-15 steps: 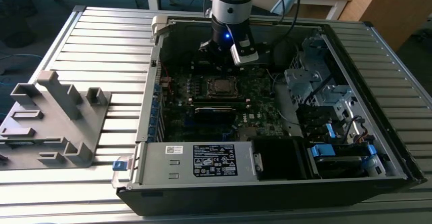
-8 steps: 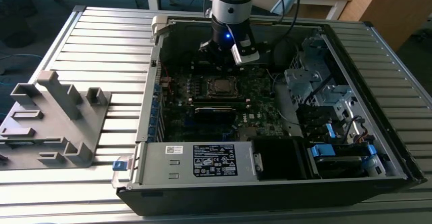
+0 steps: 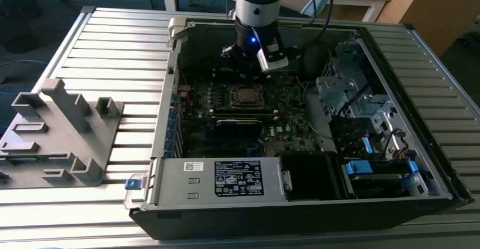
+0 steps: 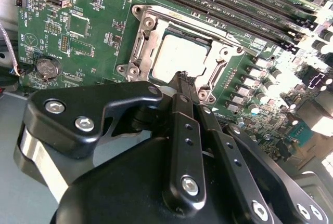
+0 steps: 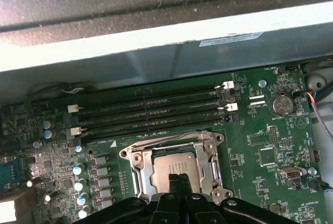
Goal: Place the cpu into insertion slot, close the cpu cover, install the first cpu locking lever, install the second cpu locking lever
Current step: 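Install the second cpu locking lever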
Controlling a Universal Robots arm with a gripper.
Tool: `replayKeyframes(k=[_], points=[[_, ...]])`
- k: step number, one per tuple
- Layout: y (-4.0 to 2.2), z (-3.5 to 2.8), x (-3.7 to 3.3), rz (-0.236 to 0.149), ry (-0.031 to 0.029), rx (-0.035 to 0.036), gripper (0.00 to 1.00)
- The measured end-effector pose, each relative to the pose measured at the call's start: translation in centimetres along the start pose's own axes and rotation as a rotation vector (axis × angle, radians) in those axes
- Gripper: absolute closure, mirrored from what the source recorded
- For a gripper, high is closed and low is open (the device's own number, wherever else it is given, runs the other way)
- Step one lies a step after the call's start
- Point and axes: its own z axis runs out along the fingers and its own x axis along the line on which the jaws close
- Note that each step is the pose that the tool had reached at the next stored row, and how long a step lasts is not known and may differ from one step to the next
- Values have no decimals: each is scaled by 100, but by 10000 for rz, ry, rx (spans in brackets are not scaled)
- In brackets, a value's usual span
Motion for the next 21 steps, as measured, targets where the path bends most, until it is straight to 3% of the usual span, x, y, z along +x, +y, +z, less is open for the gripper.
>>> replayKeyframes(k=[10,21], points=[[0,-16,-1,-1,0,-1,89],[-63,-17,-11,1,-2,-4,89]])
